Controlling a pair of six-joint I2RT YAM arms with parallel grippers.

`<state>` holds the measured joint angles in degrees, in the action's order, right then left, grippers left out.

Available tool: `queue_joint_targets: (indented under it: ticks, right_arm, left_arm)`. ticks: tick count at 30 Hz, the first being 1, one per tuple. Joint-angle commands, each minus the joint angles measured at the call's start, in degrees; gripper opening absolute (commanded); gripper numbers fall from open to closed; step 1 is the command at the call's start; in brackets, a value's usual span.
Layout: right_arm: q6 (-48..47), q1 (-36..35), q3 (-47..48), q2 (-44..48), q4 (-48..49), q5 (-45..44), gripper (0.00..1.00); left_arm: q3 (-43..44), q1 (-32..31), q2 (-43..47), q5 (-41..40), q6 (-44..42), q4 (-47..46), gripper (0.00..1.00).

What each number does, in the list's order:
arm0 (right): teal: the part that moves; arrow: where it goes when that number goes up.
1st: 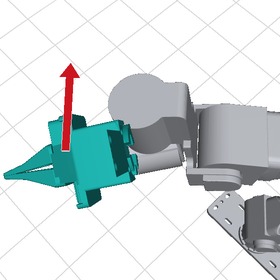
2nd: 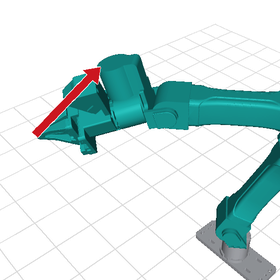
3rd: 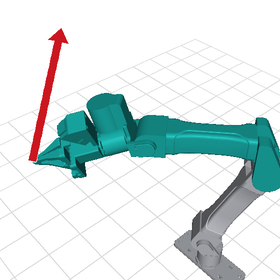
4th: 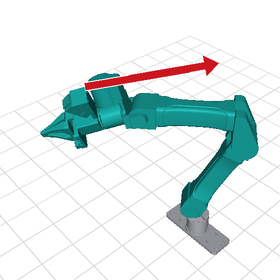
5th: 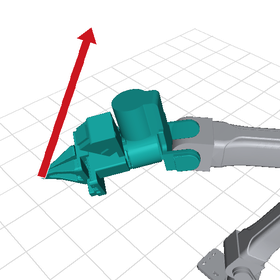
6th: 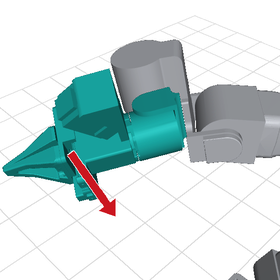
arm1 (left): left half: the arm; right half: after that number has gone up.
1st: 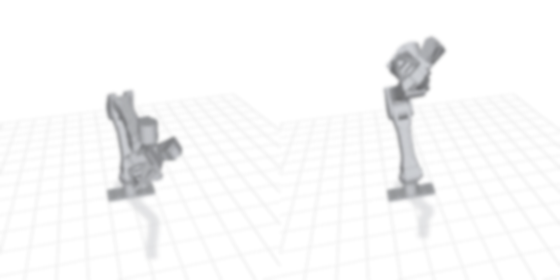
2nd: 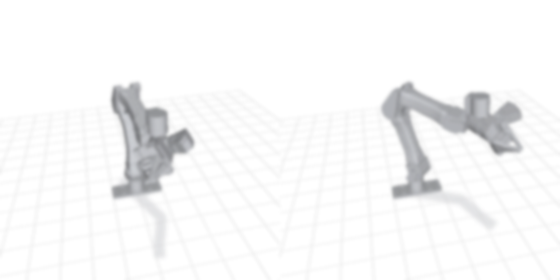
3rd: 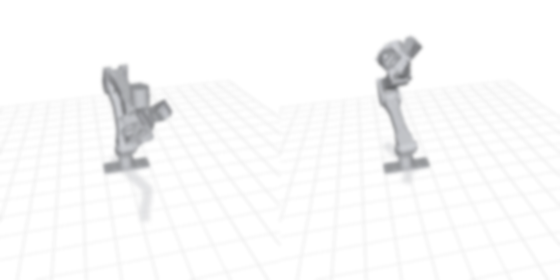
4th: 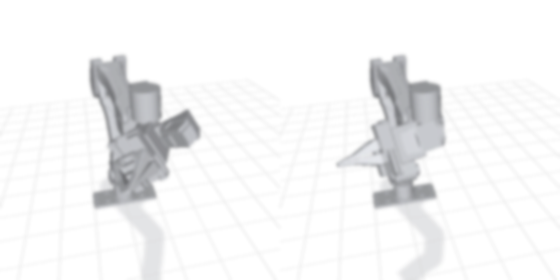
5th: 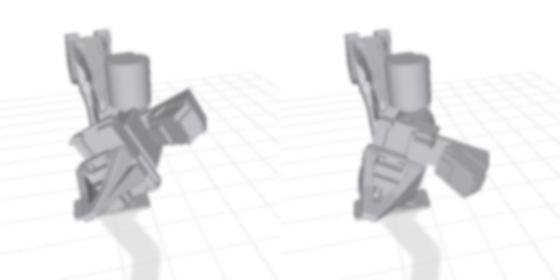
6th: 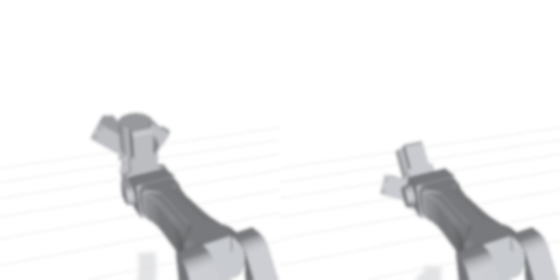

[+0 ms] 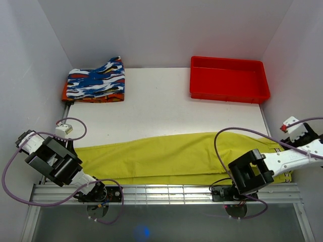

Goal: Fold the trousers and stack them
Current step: Fold the trousers

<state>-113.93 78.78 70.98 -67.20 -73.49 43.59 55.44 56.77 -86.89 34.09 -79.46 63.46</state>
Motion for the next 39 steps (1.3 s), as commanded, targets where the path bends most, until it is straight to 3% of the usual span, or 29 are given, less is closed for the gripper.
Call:
queue_joint_targets:
  ticks: [1, 4, 8, 11, 17, 20, 25, 29, 34, 39]
  right_arm:
    - [-11.96, -9.14, -3.11, 3.12, -1.74, 2.65, 0.72]
    - [-8.52, -20.65, -11.19, 4.79, -0.69, -3.33, 0.64]
    - [5.26, -26.91, -21.92, 5.15, 12.30, -10.88, 0.59]
    - [8.36, -28.94, -25.54, 1.29, 17.41, -15.19, 0.56]
    - [16.71, -33.51, -30.80, -5.57, 26.64, -22.84, 0.52]
    - [22.68, -38.78, -32.48, -8.38, 32.61, -26.45, 0.52]
    - [33.49, -45.90, -26.78, -17.86, 35.52, -27.77, 0.51]
    - [40.44, -48.89, -20.02, -22.88, 35.79, -26.90, 0.49]
    - [43.44, -53.02, -15.01, -25.78, 37.19, -26.37, 0.48]
    - [43.98, -54.88, -12.88, -24.66, 32.55, -22.77, 0.48]
  left_arm:
    - [2.56, -0.08, 0.68, 4.06, 2.10, 2.01, 0.63]
    - [5.11, 0.00, -1.52, 3.98, 5.61, 4.83, 0.60]
    - [5.65, 0.00, -3.54, 0.73, 9.14, 5.71, 0.55]
    - [3.63, -0.17, -3.63, -2.44, 11.42, 4.92, 0.55]
    - [-3.05, -1.75, -4.42, -13.05, 21.17, -8.33, 0.53]
    - [-0.97, -3.33, -9.51, -15.01, 28.99, -14.15, 0.52]
    - [8.70, -7.99, -21.18, -16.68, 40.50, -17.93, 0.50]
    - [17.23, -11.33, -27.43, -17.82, 44.99, -18.11, 0.49]
    - [26.45, -13.53, -32.37, -18.26, 48.34, -17.32, 0.49]
    - [33.14, -13.79, -35.45, -20.19, 48.26, -15.83, 0.49]
